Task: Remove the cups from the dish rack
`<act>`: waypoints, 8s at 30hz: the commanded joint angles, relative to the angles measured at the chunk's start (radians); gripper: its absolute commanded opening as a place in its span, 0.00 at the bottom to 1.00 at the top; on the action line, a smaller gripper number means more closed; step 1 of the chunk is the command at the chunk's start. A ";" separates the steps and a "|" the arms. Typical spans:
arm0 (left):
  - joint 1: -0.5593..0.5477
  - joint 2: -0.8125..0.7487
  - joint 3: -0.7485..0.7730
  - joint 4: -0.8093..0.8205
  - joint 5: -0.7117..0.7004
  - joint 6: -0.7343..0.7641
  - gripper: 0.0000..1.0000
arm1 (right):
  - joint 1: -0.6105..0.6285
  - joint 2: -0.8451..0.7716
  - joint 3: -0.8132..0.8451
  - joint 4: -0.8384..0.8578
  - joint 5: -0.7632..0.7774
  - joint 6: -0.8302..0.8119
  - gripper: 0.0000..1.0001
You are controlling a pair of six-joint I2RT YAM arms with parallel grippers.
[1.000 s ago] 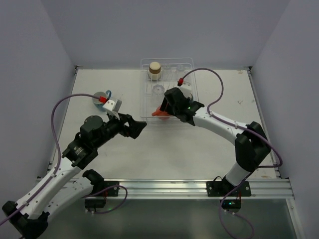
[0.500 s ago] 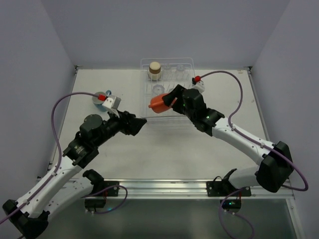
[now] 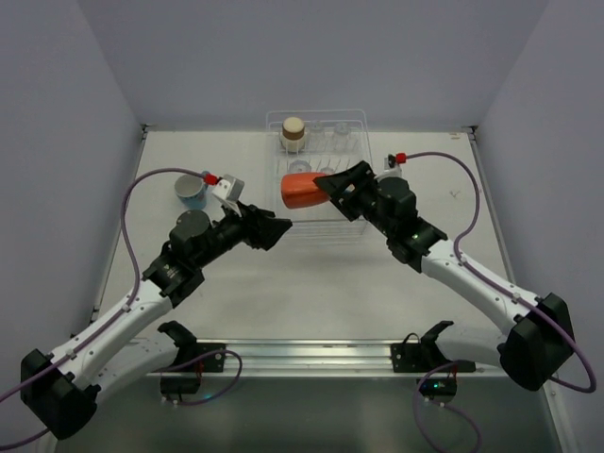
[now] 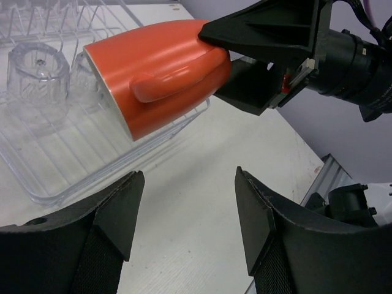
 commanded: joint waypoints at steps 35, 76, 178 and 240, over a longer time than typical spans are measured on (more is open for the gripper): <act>-0.007 0.011 0.175 0.182 0.003 0.045 0.00 | -0.033 0.013 -0.086 0.557 -0.407 0.344 0.63; 0.379 0.919 0.881 -0.720 -0.263 0.215 0.00 | 0.030 -0.197 0.021 -0.363 0.066 -0.487 0.99; 0.088 -0.112 0.235 -0.419 -0.117 0.202 1.00 | -0.092 0.584 0.400 -0.366 0.521 -0.579 0.00; 0.028 0.342 0.183 0.612 0.236 -0.322 0.44 | -0.014 -0.100 -0.160 0.540 -0.536 -0.022 0.00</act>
